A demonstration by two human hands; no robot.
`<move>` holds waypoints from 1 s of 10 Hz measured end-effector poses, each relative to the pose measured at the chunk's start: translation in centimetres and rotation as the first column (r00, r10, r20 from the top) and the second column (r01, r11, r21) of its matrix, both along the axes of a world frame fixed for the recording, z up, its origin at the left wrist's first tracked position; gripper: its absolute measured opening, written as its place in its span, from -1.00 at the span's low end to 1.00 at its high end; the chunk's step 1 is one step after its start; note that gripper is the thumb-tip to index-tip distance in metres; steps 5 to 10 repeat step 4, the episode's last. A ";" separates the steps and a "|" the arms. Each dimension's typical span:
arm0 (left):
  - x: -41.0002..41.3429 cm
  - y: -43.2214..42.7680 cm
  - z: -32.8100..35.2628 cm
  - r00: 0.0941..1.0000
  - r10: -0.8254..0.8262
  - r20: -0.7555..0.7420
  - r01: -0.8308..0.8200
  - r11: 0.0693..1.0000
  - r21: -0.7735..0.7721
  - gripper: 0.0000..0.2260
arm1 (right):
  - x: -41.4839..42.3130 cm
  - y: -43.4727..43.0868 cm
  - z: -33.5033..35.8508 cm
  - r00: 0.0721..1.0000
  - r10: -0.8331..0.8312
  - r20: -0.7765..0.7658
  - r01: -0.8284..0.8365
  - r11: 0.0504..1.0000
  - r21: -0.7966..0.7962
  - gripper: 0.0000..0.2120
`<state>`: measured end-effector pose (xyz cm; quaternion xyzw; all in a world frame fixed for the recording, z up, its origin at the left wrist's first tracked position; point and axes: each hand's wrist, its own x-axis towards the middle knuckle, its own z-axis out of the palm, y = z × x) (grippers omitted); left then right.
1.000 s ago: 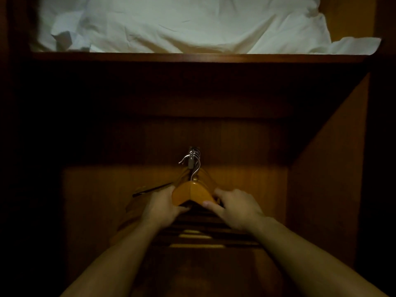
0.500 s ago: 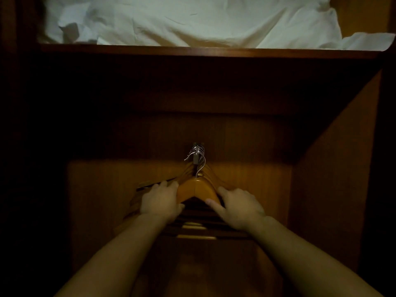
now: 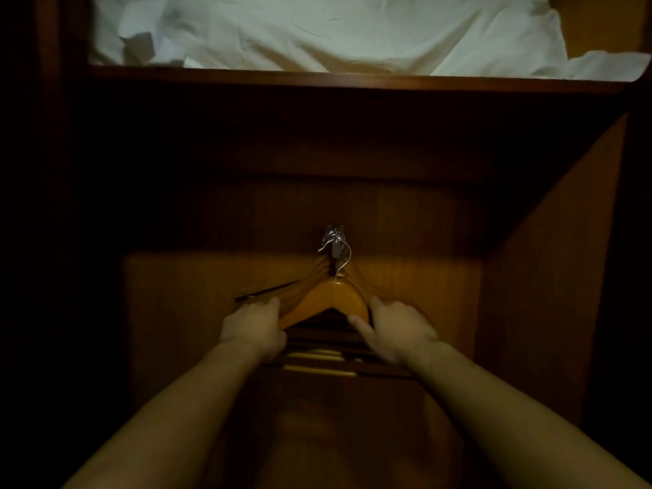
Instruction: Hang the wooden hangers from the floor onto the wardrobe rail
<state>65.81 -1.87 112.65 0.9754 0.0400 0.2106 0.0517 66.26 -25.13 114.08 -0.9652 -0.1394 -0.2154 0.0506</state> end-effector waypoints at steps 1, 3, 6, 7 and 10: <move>-0.8 1.1 0.0 1.000 0.008 -0.016 -0.008 1.000 0.008 -0.64 | -1.1 1.0 -0.2 0.997 -0.009 0.080 0.006 0.999 0.032 -0.58; -3.5 2.6 1.1 0.998 0.052 -0.022 -0.052 0.999 -0.004 -0.61 | -3.0 3.0 0.6 0.979 0.013 0.203 -0.034 0.994 0.100 -0.63; -5.1 3.0 1.5 0.996 0.077 -0.035 -0.078 0.997 -0.012 -0.59 | -3.6 3.6 1.0 0.972 0.044 0.230 -0.063 0.995 0.076 -0.62; -5.1 3.0 1.5 0.996 0.077 -0.035 -0.078 0.997 -0.012 -0.59 | -3.6 3.6 1.0 0.972 0.044 0.230 -0.063 0.995 0.076 -0.62; -5.1 3.0 1.5 0.996 0.077 -0.035 -0.078 0.997 -0.012 -0.59 | -3.6 3.6 1.0 0.972 0.044 0.230 -0.063 0.995 0.076 -0.62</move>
